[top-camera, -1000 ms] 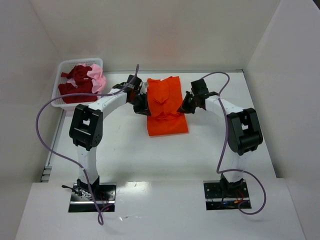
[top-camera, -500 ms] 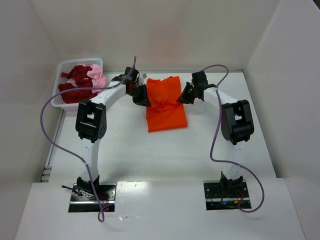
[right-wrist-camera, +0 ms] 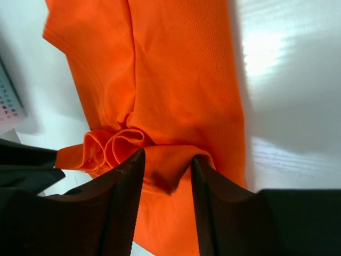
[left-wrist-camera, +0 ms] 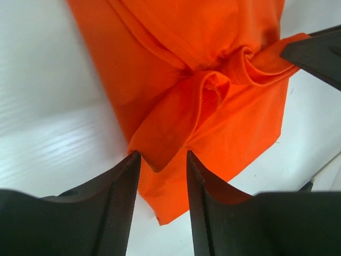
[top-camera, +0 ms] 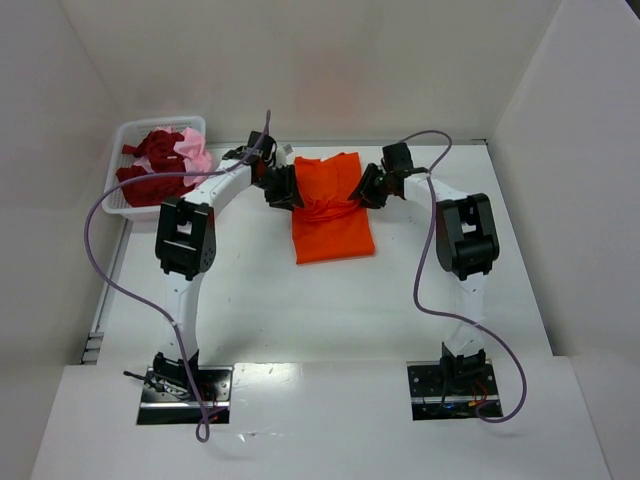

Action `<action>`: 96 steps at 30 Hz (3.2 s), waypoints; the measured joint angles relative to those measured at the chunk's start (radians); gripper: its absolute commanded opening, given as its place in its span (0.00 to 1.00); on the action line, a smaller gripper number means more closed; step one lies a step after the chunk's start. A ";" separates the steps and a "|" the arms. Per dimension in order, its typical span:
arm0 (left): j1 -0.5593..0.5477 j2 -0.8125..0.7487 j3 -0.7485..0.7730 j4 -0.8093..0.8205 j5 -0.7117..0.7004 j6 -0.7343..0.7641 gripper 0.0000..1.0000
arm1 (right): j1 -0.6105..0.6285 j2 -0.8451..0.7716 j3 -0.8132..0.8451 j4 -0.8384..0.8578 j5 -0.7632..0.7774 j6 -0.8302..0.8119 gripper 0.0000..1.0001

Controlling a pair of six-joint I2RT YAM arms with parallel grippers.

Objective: Fold and stack the t-shirts
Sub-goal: Fold the folded rectangular tshirt in 1/3 of the way

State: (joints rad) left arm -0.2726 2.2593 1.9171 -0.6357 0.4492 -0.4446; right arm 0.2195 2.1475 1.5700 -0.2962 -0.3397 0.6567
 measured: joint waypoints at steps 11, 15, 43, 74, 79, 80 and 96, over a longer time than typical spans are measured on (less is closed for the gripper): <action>0.084 0.000 0.013 0.037 -0.031 -0.012 0.73 | -0.059 0.000 0.054 0.042 -0.021 0.008 0.51; 0.089 0.000 0.016 0.043 -0.040 -0.006 0.79 | -0.068 -0.002 0.085 0.061 -0.021 0.005 0.51; 0.026 -0.233 -0.404 0.323 0.050 -0.057 0.48 | 0.006 -0.113 -0.177 0.198 -0.154 -0.212 0.08; 0.058 -0.022 -0.159 0.348 0.030 -0.101 0.85 | -0.070 -0.029 -0.008 0.146 -0.097 -0.213 0.64; 0.063 -0.132 -0.292 0.337 0.027 -0.084 0.88 | -0.107 -0.281 -0.209 0.162 -0.037 -0.227 0.92; 0.063 -0.164 -0.324 0.333 0.028 -0.082 0.89 | -0.106 -0.322 -0.244 0.163 -0.036 -0.224 0.95; -0.038 -0.458 -0.740 0.343 -0.008 -0.132 0.89 | 0.002 -0.553 -0.642 0.156 0.040 -0.173 0.90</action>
State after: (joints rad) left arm -0.3107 1.8011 1.1774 -0.2928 0.4412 -0.5762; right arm 0.2214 1.5948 0.9283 -0.1402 -0.2996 0.4839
